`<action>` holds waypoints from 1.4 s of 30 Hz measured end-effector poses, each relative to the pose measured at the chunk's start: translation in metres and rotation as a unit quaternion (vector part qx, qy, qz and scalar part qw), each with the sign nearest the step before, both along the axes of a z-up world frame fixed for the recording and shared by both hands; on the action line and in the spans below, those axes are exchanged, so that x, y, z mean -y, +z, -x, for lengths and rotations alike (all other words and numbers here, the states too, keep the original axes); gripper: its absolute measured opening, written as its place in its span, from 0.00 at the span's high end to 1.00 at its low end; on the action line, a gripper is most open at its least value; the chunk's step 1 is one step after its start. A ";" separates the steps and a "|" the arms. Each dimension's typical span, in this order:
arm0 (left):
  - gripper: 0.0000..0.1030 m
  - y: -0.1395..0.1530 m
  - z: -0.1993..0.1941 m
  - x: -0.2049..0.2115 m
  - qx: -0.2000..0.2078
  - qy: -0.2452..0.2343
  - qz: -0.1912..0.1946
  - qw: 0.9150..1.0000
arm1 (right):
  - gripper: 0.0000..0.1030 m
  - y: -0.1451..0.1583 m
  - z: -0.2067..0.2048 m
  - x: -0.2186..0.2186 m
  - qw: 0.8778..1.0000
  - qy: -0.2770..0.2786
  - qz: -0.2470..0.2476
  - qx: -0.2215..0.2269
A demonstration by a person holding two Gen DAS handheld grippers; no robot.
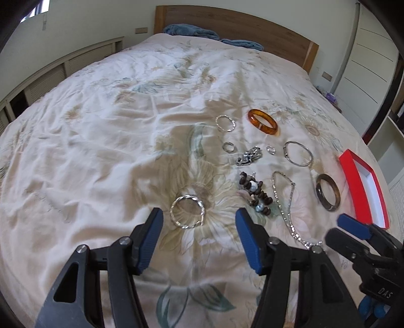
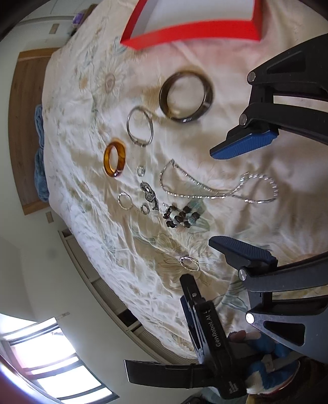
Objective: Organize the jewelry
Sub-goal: 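Grasp the silver chain necklace with the right gripper and lift it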
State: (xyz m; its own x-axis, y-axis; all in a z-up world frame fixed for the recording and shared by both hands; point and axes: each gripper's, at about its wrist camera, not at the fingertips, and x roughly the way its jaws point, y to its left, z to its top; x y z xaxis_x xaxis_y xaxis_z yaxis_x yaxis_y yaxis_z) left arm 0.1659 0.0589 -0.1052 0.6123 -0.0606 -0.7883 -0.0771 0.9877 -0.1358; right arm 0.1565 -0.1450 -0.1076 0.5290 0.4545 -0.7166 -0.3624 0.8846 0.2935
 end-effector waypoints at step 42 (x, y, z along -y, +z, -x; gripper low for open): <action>0.96 -0.062 -0.045 -0.007 -0.090 -0.031 0.062 0.994 | 0.93 -0.072 -0.062 -0.026 0.990 0.035 -0.032 -0.131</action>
State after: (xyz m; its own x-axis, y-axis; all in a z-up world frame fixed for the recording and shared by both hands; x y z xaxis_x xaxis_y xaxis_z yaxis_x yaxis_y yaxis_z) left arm 0.2105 0.0657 -0.1676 0.4537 -0.1969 -0.8691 -0.0512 0.9679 -0.2460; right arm 0.2181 -0.1193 -0.1800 0.2936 0.5325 -0.7939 -0.3262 0.8364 0.4404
